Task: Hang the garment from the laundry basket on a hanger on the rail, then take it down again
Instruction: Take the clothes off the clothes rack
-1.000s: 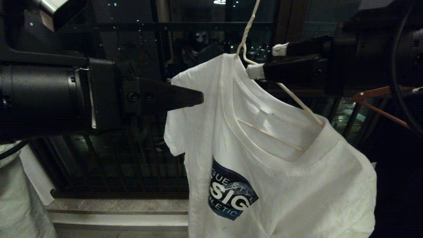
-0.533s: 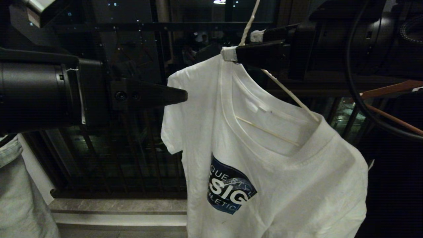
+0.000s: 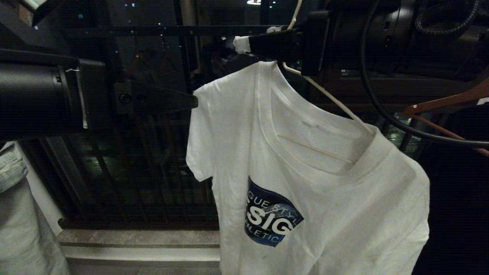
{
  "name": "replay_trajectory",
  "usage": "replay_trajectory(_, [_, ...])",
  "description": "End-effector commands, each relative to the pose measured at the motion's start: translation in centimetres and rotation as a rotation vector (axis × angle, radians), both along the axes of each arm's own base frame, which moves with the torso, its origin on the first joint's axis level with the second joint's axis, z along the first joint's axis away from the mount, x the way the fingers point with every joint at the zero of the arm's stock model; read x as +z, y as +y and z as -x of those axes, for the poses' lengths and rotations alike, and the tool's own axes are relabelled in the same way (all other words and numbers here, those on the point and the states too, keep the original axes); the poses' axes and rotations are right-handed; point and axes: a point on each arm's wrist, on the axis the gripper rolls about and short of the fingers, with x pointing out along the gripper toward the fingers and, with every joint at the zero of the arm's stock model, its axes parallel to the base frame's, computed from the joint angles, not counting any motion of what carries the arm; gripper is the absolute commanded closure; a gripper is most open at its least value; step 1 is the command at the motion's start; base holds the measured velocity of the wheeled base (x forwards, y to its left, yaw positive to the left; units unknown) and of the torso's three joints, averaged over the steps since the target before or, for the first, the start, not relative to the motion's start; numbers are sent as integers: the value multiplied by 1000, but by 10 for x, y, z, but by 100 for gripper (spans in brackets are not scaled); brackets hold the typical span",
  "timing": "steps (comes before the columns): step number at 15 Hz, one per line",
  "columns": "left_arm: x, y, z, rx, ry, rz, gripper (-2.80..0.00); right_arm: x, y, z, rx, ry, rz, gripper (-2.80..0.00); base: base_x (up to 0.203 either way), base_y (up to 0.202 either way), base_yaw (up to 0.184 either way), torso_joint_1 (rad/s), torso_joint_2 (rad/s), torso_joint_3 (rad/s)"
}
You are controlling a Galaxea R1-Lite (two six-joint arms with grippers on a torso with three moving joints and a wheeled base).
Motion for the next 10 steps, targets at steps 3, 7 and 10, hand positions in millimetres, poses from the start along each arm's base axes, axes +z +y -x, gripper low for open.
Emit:
replay_trajectory(3, [-1,3,-12,44,20,-16,-280,-3,3,-4,6,5,6,0,0,0,0,0,0,0])
replay_trajectory(7, [-3,3,-22,68,29,-33,-280,1,3,-4,52,26,-19,0,0,0,0,0,0,0])
replay_trajectory(10, [-8,5,-35,99,69,-61,-280,0,4,-3,61,34,-16,0,0,0,0,0,0,0])
